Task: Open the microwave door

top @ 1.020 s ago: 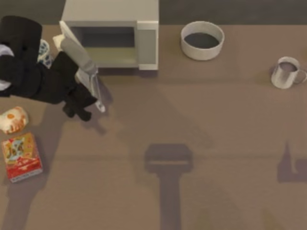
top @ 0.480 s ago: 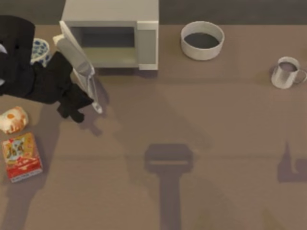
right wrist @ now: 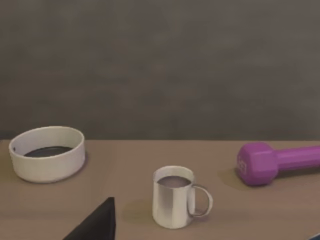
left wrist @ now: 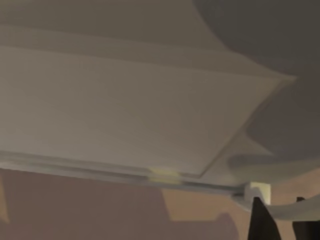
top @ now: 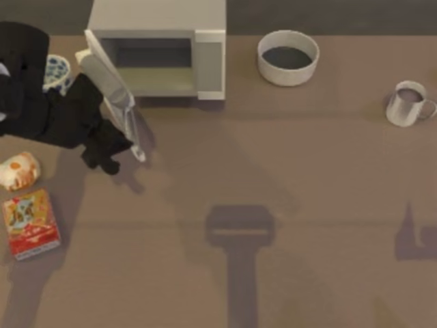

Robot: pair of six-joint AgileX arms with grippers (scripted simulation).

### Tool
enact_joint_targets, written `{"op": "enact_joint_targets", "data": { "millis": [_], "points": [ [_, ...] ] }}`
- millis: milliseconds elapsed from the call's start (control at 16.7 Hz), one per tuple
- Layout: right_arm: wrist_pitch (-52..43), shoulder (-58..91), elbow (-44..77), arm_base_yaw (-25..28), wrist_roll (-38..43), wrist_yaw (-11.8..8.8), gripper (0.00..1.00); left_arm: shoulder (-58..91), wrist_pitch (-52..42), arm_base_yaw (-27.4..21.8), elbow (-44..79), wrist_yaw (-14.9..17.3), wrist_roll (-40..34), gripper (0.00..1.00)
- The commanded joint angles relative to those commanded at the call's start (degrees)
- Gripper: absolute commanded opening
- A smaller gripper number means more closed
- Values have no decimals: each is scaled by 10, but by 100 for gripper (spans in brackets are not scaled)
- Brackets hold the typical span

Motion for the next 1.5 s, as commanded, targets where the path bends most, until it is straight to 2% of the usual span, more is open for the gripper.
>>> {"op": "enact_joint_targets", "data": {
  "millis": [900, 1500],
  "points": [
    [0, 0, 0, 0, 0, 0, 100, -1, -2, -2, -2, 3, 0, 0],
    [0, 0, 0, 0, 0, 0, 100, 9, -45, 26, 17, 32, 71, 0]
  ]
}}
